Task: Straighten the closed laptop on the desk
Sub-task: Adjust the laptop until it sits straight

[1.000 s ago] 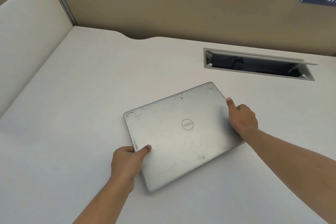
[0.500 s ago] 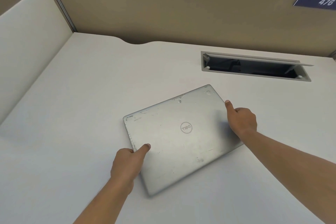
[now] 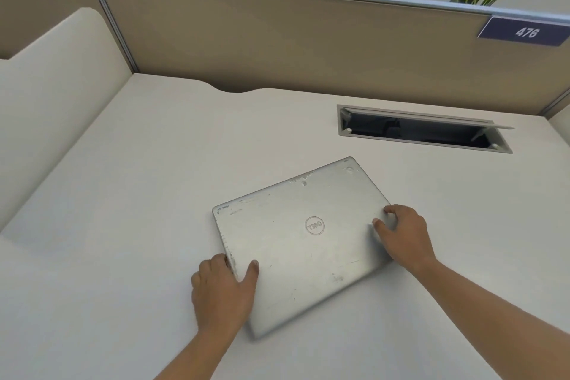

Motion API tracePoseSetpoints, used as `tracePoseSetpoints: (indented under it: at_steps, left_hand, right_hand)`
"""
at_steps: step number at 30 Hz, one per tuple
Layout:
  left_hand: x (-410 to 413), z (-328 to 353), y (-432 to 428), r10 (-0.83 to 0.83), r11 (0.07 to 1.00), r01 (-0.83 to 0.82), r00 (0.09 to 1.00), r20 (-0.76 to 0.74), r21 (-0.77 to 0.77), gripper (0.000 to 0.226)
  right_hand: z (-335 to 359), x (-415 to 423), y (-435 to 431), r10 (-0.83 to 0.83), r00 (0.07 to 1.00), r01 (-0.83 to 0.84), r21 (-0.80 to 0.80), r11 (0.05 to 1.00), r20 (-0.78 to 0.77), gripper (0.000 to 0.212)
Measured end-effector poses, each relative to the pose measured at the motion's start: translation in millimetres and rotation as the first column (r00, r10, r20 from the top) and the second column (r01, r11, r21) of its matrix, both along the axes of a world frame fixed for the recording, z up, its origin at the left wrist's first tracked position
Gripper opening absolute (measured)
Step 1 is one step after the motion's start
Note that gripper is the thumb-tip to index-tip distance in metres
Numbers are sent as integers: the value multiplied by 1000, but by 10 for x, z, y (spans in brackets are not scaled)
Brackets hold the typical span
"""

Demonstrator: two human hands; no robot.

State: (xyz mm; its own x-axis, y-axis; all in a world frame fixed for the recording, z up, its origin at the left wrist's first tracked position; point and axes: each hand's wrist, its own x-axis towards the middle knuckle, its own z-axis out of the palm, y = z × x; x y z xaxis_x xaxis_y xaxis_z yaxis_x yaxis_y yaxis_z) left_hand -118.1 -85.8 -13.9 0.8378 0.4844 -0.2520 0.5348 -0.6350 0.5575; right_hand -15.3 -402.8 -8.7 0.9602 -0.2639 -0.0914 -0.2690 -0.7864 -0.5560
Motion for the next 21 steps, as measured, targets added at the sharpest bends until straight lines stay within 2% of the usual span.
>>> tracePoseSetpoints:
  at_steps: [2, 5, 8, 16, 21]
  left_hand:
    - [-87, -72, 89, -92, 979, 77, 993, 72, 191, 64]
    - [-189, -184, 230, -177, 959, 157, 982, 67, 237, 77]
    - [-250, -248, 298, -251, 935, 229, 967, 49, 272, 80]
    - [-235, -270, 272, -218, 962, 199, 972, 87, 186, 73]
    - [-232, -269, 246, -201, 970, 181, 973, 116, 160, 53]
  right_hand:
    - [5, -186, -17, 32, 999, -33, 31, 999, 38, 50]
    - [-46, -508, -8, 16, 997, -16, 2, 1000, 72, 59]
    - [-133, -846, 31, -8, 992, 6, 15, 1000, 122, 55]
    - [-178, -1188, 109, -34, 996, 33, 12, 999, 83, 62]
    - [-168, -1086, 150, -295, 953, 268, 253, 929, 74, 59]
